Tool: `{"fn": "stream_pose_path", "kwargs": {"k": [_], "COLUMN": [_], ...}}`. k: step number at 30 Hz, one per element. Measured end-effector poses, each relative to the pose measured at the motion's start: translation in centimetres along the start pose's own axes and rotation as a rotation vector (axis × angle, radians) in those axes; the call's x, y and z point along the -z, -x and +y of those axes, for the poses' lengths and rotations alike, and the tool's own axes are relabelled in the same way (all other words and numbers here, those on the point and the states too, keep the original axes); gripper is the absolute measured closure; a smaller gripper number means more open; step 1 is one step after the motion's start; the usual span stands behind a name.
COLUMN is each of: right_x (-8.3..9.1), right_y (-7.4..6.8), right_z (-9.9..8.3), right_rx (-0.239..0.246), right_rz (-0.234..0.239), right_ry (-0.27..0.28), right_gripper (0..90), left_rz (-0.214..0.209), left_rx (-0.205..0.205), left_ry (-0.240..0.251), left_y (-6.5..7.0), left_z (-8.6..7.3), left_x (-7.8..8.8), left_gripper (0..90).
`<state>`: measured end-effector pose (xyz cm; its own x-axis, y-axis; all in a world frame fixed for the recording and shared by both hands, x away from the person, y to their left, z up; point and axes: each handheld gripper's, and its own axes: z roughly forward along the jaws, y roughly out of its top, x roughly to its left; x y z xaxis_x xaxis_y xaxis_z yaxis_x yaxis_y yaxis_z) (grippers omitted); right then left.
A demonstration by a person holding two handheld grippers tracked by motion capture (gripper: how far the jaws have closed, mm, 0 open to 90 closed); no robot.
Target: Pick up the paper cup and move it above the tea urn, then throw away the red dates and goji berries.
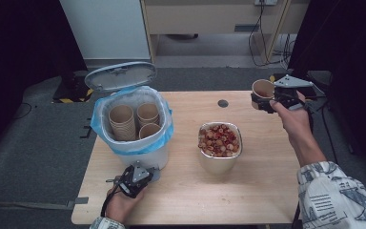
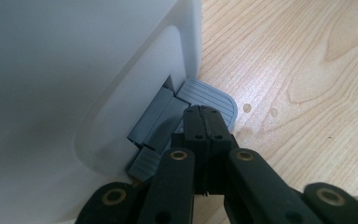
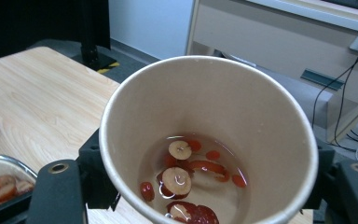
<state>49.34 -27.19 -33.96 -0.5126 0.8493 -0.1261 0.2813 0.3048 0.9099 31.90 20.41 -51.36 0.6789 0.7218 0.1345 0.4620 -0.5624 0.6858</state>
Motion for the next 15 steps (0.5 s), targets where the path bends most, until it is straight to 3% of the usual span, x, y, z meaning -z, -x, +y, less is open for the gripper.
{"fn": "stream_pose_path", "kwargs": {"k": [15], "right_x": [-0.9], "right_y": [-0.5], "right_z": [2.0], "right_rx": [0.03], "right_rz": [0.016], "right_ry": [0.004], "right_gripper": [28.1], "left_rz": [-0.002], "left_rx": [0.002], "left_ry": [0.002], "left_y": [0.0], "left_z": [0.0], "left_x": [0.0], "left_gripper": [89.7]}}
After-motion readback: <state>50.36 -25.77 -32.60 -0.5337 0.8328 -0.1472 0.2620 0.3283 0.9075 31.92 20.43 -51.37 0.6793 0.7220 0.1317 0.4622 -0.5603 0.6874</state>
